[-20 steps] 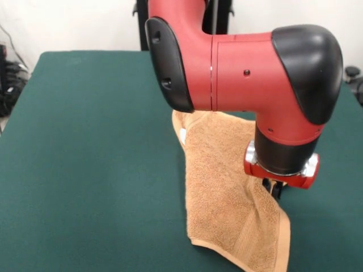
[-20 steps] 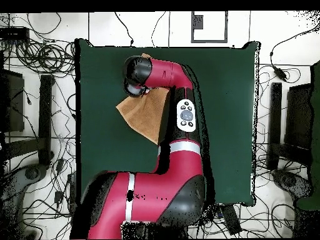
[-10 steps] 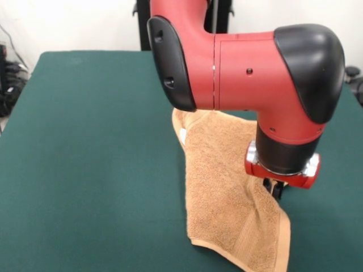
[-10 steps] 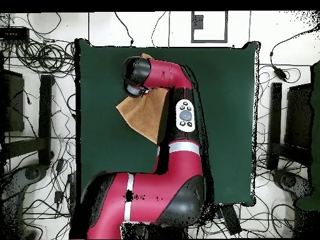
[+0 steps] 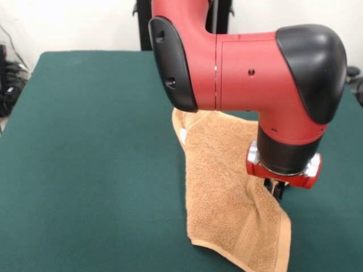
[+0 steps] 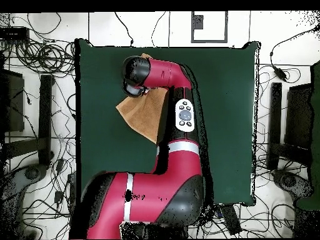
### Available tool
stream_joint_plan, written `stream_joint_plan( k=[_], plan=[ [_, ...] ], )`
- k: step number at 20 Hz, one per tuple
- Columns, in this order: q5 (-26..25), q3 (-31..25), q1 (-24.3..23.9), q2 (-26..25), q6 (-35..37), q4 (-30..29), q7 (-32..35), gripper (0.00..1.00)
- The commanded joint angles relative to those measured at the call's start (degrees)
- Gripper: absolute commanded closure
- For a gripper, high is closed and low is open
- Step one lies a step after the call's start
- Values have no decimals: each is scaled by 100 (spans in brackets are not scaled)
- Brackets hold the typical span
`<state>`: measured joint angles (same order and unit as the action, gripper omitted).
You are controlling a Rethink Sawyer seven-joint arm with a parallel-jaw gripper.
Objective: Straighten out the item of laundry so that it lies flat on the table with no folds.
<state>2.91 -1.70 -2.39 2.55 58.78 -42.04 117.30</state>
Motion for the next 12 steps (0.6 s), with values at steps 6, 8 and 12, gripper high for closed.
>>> stream_joint_plan(
  k=[6,8,12],
  plan=[
    [613,-856,9,-492,941,-716,342,100],
    [760,-923,-37,-508,1151,-722,354,100],
    [958,-1021,-107,-586,1569,-618,357,100]
  ],
)
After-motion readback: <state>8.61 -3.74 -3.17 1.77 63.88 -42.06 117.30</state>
